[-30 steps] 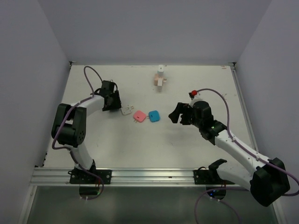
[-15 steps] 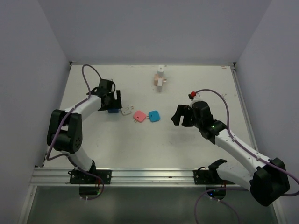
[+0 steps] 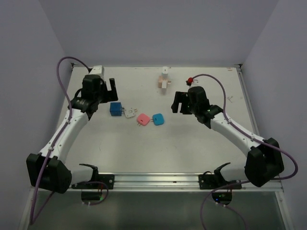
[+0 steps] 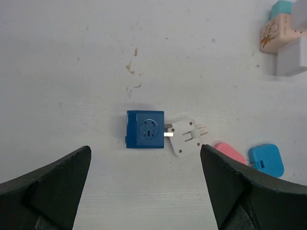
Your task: Pull the plug off the socket
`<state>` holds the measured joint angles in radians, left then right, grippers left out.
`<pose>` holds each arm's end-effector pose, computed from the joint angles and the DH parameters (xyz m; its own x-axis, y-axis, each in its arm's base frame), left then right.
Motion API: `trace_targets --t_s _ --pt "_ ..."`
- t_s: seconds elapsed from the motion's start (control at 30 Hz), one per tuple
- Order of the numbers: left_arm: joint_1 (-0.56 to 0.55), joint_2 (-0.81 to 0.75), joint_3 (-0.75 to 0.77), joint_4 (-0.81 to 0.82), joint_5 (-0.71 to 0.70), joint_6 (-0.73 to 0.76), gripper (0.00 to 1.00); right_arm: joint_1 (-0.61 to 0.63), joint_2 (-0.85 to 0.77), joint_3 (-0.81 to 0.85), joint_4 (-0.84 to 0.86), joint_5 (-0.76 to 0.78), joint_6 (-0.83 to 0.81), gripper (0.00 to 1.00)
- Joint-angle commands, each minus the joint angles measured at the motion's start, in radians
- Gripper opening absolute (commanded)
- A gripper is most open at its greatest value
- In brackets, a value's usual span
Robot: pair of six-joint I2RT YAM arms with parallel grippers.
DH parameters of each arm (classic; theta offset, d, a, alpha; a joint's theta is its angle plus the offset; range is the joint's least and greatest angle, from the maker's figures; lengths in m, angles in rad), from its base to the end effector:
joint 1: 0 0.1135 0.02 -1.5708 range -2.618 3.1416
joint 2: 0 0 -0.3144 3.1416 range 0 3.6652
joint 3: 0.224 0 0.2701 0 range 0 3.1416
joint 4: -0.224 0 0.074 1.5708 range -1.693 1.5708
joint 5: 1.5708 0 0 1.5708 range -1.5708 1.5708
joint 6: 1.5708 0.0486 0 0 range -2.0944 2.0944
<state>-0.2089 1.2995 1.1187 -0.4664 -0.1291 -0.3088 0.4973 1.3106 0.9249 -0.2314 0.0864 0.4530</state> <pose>0.2978 -0.0567 0.3544 -0.5939 -0.1822 -0.7836 -0.0790 0.9825 -0.1685 0.2705 0.1421 0.3030 -0.6382 0.1497 -0.7552 -0.1491 0.9383 0.3120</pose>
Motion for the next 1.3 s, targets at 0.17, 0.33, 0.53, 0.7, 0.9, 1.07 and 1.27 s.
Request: trace_targets --t_s 0.17,0.33,0.53,0.7,0.9,1.07,1.27 --pt "0.008 -0.296 -0.343 0.239 -0.118 0.071 1.00 0.009 0.298 0.337 -0.012 0.134 -0.036 0.82" --pt "0.008 -0.322 -0.349 0.261 -0.142 0.076 0.99 0.021 0.485 0.527 -0.029 0.205 -0.028 0.80" --pt "0.008 -0.289 -0.333 0.239 -0.115 0.066 0.99 0.041 0.716 0.753 -0.098 0.291 -0.020 0.78" --pt "0.009 -0.290 -0.335 0.242 -0.124 0.068 0.99 0.041 0.847 0.890 -0.146 0.338 0.006 0.77" --pt "0.009 -0.276 -0.333 0.241 -0.103 0.073 0.99 0.041 0.966 1.019 -0.163 0.348 0.024 0.75" --pt "0.014 -0.273 -0.333 0.242 -0.090 0.074 0.99 0.041 1.013 1.051 -0.161 0.348 0.007 0.71" --pt "0.020 -0.266 -0.333 0.244 -0.067 0.074 0.98 0.024 0.966 0.977 -0.113 0.328 -0.004 0.55"
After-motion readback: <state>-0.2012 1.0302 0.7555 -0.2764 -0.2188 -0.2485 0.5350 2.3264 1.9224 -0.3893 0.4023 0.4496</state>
